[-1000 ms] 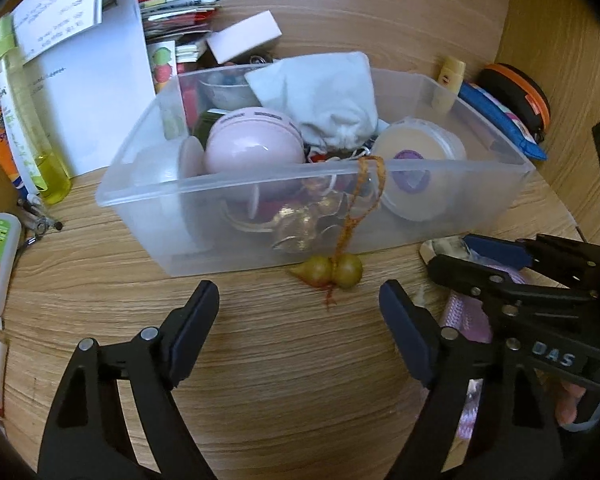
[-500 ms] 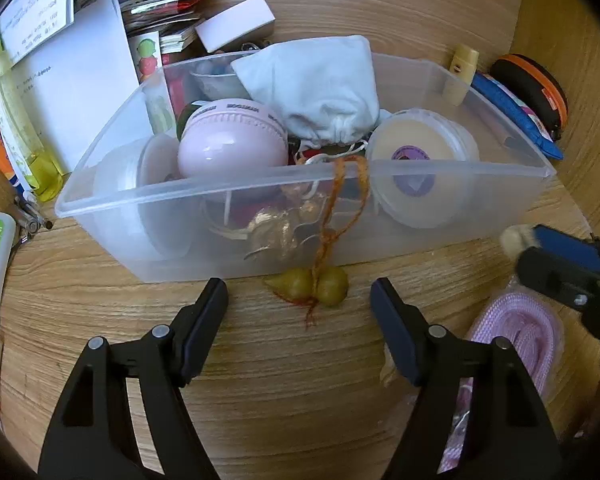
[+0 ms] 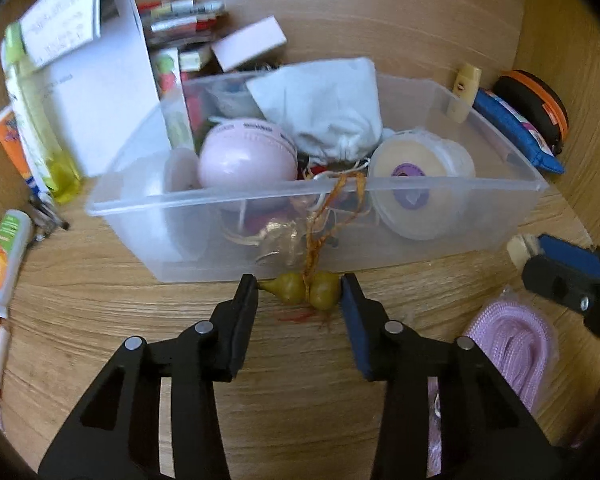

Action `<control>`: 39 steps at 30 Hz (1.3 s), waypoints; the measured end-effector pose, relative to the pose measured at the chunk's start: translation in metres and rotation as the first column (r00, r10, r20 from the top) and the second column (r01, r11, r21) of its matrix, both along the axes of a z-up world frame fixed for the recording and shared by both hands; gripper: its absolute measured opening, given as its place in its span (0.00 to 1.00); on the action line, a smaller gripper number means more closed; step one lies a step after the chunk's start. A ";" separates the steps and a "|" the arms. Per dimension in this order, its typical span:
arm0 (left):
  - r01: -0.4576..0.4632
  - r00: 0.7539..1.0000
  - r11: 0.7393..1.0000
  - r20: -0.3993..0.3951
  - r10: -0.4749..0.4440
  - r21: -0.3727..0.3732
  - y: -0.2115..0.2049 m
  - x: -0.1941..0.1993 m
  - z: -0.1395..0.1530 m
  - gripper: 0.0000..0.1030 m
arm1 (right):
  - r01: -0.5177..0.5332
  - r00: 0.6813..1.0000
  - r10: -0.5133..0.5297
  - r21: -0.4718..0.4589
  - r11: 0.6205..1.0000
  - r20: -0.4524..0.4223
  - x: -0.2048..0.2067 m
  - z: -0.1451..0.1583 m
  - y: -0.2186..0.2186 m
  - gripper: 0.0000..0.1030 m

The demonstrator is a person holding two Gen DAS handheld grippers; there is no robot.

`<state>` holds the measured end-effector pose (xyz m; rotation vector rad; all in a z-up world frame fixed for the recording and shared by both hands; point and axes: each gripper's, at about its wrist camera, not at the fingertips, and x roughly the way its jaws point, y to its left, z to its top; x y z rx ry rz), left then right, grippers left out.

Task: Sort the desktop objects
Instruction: 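Move the left tool to the yellow gourd while the right tool approaches the striped block, then grasp the gourd with the left tool while the right tool grasps the block, carry both over box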

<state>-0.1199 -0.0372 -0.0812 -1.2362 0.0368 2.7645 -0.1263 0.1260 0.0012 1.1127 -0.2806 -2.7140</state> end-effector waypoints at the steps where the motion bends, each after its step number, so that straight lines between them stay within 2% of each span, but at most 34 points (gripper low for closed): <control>1: 0.005 1.000 1.000 -0.001 -0.005 0.012 -0.001 0.002 0.002 0.41 | -0.001 1.000 0.001 -0.004 1.000 -0.003 0.000 0.001 0.001 0.37; 10: 0.015 0.995 0.997 -0.098 -0.008 0.071 -0.006 0.026 0.035 0.41 | -0.006 0.999 0.006 0.000 1.000 -0.039 -0.004 0.015 0.000 0.37; 17: 0.027 0.989 0.999 -0.147 -0.020 0.044 -0.012 0.023 0.054 0.41 | 0.004 0.997 -0.003 0.013 1.000 -0.079 -0.009 0.031 0.002 0.37; 24: 0.013 0.985 0.998 -0.172 -0.004 0.056 -0.023 0.014 0.065 0.41 | 0.026 0.995 -0.025 0.006 1.000 -0.096 -0.019 0.040 0.009 0.37; 28: -0.003 0.985 0.997 -0.169 0.017 0.082 -0.032 0.004 0.067 0.41 | 0.038 0.994 -0.036 0.015 0.999 -0.101 -0.026 0.042 0.011 0.37; 39: -0.029 0.991 0.996 -0.125 0.039 0.081 -0.045 -0.018 0.053 0.41 | 0.033 0.997 -0.029 0.043 0.999 -0.078 -0.052 0.037 0.007 0.37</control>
